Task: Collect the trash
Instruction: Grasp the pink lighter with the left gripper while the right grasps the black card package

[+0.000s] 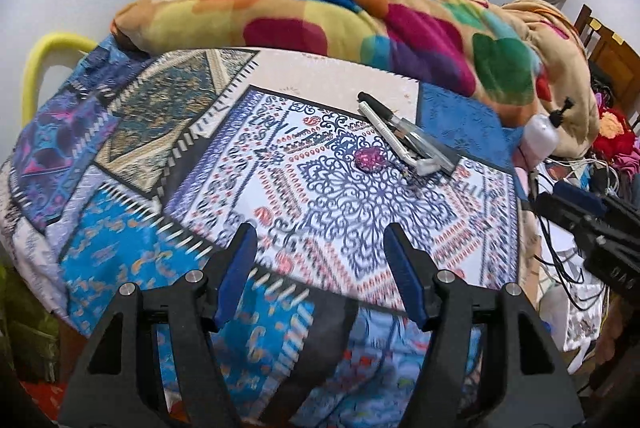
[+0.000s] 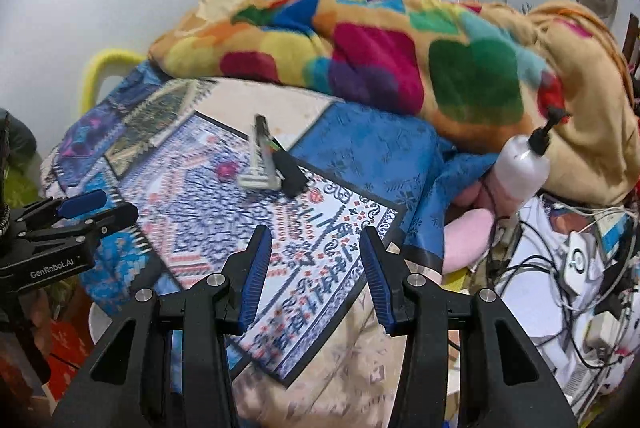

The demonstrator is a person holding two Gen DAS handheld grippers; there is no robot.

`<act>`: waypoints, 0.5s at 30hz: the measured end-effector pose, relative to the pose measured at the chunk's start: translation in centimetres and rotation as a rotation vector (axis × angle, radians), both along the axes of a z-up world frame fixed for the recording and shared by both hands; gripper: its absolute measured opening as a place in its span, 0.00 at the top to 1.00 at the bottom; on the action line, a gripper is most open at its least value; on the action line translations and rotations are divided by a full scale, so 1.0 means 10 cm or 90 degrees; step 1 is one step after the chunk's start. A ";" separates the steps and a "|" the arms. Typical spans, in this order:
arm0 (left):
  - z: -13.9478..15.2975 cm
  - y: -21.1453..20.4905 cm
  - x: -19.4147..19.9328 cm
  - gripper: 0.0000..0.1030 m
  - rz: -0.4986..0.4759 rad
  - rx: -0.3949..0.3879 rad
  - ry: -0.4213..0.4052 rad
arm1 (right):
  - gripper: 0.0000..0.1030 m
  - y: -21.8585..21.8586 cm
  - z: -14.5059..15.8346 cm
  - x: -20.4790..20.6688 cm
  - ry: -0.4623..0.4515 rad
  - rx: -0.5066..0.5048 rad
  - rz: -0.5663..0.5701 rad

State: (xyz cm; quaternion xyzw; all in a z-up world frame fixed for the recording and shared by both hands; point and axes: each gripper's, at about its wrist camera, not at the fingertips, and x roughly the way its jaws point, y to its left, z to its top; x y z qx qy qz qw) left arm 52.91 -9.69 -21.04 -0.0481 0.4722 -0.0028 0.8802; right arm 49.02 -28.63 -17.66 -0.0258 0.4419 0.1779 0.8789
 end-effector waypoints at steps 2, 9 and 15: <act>-0.06 -0.01 0.12 0.37 -0.004 -0.004 -0.002 | 0.59 0.04 -0.11 0.10 0.005 -0.014 0.000; -0.25 -0.05 0.47 0.37 -0.013 -0.010 -0.008 | 0.59 0.22 -0.35 0.39 0.009 -0.039 0.039; -0.37 -0.10 0.66 0.37 -0.021 -0.028 0.000 | 0.59 0.37 -0.42 0.52 0.001 -0.069 0.087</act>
